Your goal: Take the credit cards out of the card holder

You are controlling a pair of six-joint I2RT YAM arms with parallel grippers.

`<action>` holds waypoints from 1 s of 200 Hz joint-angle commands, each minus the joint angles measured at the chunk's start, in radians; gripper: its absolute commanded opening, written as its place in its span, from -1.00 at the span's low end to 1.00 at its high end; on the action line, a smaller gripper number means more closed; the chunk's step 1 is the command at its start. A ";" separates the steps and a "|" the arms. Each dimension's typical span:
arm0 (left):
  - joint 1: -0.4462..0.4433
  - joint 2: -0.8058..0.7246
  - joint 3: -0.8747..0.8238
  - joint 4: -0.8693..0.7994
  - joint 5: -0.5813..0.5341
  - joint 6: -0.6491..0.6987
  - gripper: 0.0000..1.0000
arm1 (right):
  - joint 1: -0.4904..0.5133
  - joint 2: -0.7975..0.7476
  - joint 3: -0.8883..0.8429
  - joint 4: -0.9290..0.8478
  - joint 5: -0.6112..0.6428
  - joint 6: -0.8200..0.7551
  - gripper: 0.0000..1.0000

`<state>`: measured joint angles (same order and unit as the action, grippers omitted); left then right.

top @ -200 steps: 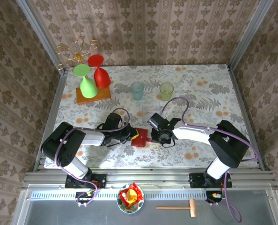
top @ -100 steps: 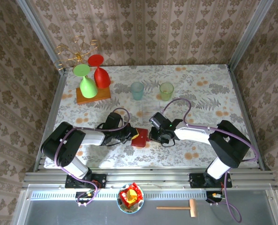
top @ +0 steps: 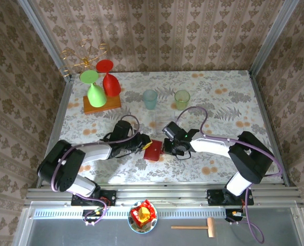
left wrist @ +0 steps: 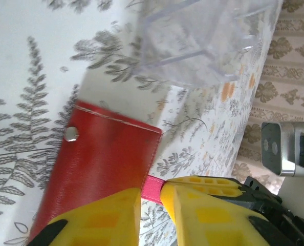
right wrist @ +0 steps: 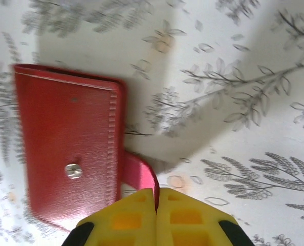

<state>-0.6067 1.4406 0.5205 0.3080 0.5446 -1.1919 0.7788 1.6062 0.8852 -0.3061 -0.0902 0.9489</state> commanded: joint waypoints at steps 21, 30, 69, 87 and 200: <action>0.044 -0.144 0.133 -0.376 -0.100 0.246 -0.25 | -0.002 -0.077 0.096 -0.123 -0.025 -0.095 -1.00; 0.053 -0.166 0.141 -0.407 -0.110 0.271 -0.20 | -0.002 -0.073 0.119 -0.143 -0.043 -0.099 -1.00; 0.098 -0.208 0.142 -0.449 -0.096 0.307 -0.12 | 0.011 -0.040 0.208 -0.171 -0.103 -0.111 -1.00; 0.104 -0.226 0.130 -0.437 -0.092 0.306 -0.19 | 0.023 -0.030 0.252 -0.179 -0.118 -0.117 -1.00; 0.096 -0.202 0.106 -0.369 -0.068 0.286 -0.39 | 0.044 0.004 0.322 -0.197 -0.207 -0.166 -1.00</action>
<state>-0.5087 1.2186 0.6350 -0.0792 0.4576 -0.9188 0.8097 1.6058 1.1751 -0.4793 -0.2405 0.8276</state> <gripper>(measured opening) 0.309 0.044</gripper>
